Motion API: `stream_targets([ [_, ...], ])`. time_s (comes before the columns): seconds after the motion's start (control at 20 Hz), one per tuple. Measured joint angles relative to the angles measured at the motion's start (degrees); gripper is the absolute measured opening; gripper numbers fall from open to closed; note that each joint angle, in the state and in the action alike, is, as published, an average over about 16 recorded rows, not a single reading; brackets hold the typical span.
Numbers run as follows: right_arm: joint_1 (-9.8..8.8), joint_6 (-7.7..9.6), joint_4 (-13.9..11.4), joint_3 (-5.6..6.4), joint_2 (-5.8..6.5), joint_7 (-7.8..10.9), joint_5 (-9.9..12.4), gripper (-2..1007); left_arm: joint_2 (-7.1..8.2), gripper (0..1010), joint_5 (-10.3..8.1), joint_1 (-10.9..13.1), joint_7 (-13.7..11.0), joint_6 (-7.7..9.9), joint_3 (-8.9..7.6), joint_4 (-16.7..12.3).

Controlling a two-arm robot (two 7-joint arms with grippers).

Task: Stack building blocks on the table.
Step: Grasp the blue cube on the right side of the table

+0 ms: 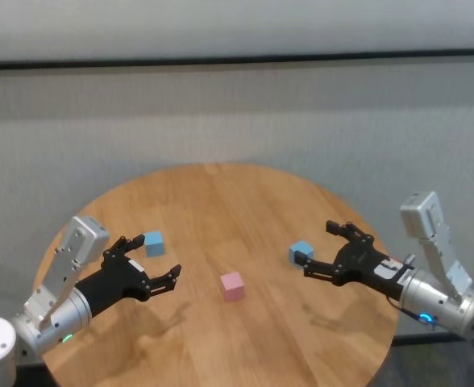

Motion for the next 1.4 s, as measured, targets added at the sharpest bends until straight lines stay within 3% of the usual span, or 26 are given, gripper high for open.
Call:
stream_targets([
  [0.3, 1.36, -0.43, 2.36, -0.71, -1.70, -0.64, -2.22, 1001, 0.00, 1000, 0.00, 0.00, 0.00, 0.00, 0.00, 0.00],
  [0.7, 3.36, -1.25, 6.06, -1.52, -3.44, -3.85, -6.71, 1001, 0.00, 1000, 0.00, 0.00, 0.00, 0.00, 0.00, 0.00],
  [1.05, 4.99, -2.29, 9.54, -1.27, -4.79, -6.24, -9.64, 1001, 0.00, 1000, 0.00, 0.00, 0.00, 0.00, 0.00, 0.00],
  [1.4, 6.66, -3.46, 13.66, -0.76, -6.67, -6.72, -10.94, 1001, 0.00, 1000, 0.00, 0.00, 0.00, 0.00, 0.00, 0.00],
])
